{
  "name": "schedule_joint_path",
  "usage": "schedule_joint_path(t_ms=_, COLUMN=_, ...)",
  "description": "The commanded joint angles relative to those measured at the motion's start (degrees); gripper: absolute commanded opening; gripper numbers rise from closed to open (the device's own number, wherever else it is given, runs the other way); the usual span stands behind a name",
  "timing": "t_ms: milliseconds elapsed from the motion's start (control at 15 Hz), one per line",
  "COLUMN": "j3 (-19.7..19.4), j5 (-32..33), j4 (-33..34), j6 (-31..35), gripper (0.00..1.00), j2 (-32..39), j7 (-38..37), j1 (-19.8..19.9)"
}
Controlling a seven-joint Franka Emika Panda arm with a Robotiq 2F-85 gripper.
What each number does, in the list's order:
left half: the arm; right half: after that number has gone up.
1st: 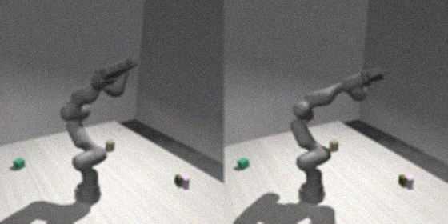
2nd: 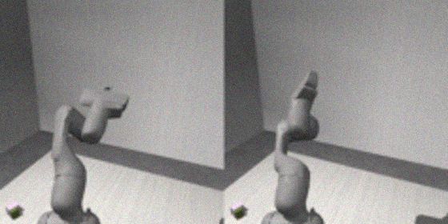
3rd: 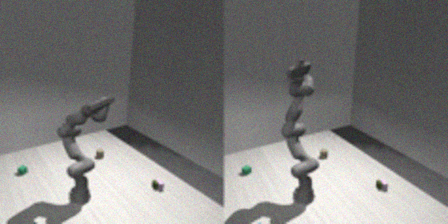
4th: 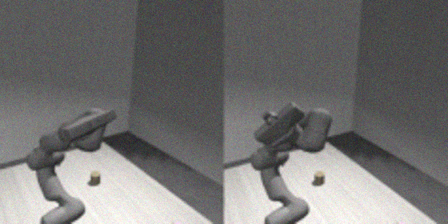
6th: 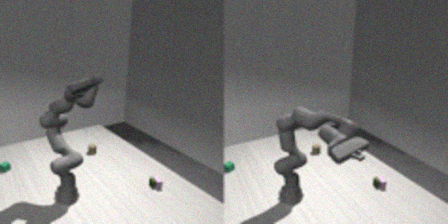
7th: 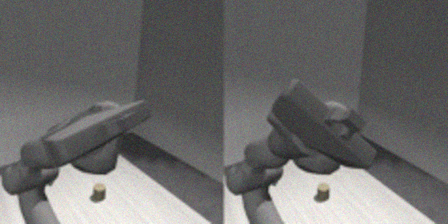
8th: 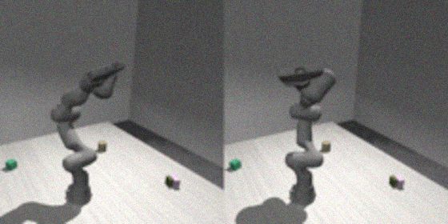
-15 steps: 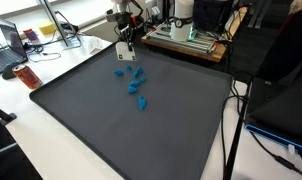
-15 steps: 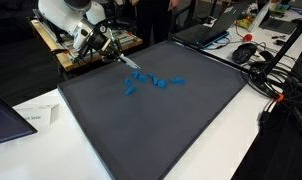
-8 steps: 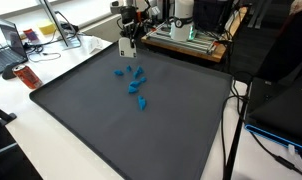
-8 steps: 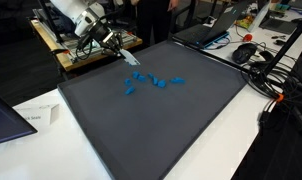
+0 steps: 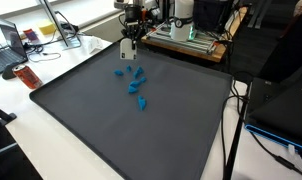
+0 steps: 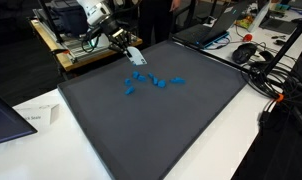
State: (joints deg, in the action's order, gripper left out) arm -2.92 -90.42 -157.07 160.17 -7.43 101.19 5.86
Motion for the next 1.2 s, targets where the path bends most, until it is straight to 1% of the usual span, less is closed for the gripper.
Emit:
schedule_joint_path(t_ms=0, j3=4.12, j5=-4.76, j4=-1.06, j6=6.62, gripper=0.01, j2=-2.43, j7=-1.35, j1=-3.53)
schedule_joint_path(t_ms=133, j3=6.51, j5=-6.59, j4=-0.61, j6=10.26, gripper=0.01, j2=-2.08, j7=-2.77, j1=-5.53)
schedule_joint_path(t_ms=267, j3=8.87, j5=-6.94, j4=-0.64, j6=13.89, gripper=0.01, j2=-1.92, j7=-5.67, j1=-7.55)
schedule_joint_path(t_ms=533, j3=13.6, j5=-6.0, j4=-0.59, j6=22.24, gripper=0.01, j2=-1.12, j7=-13.8, j1=-11.51)
schedule_joint_path(t_ms=733, j3=16.68, j5=-5.07, j4=0.65, j6=28.31, gripper=0.01, j2=1.83, j7=-19.72, j1=-14.21)
schedule_joint_path(t_ms=933, j3=18.53, j5=-5.45, j4=2.33, j6=32.76, gripper=0.01, j2=5.39, j7=-22.43, j1=-16.09)
schedule_joint_path(t_ms=1000, j3=18.72, j5=3.01, j4=0.99, j6=34.43, gripper=0.01, j2=6.43, j7=-32.12, j1=-16.96)
schedule_joint_path(t_ms=1067, j3=18.99, j5=-4.43, j4=4.25, j6=36.12, gripper=0.01, j2=8.78, j7=-24.9, j1=-16.55)
schedule_joint_path(t_ms=1133, j3=18.47, j5=-2.98, j4=3.83, j6=32.63, gripper=0.01, j2=9.2, j7=-24.25, j1=-16.4)
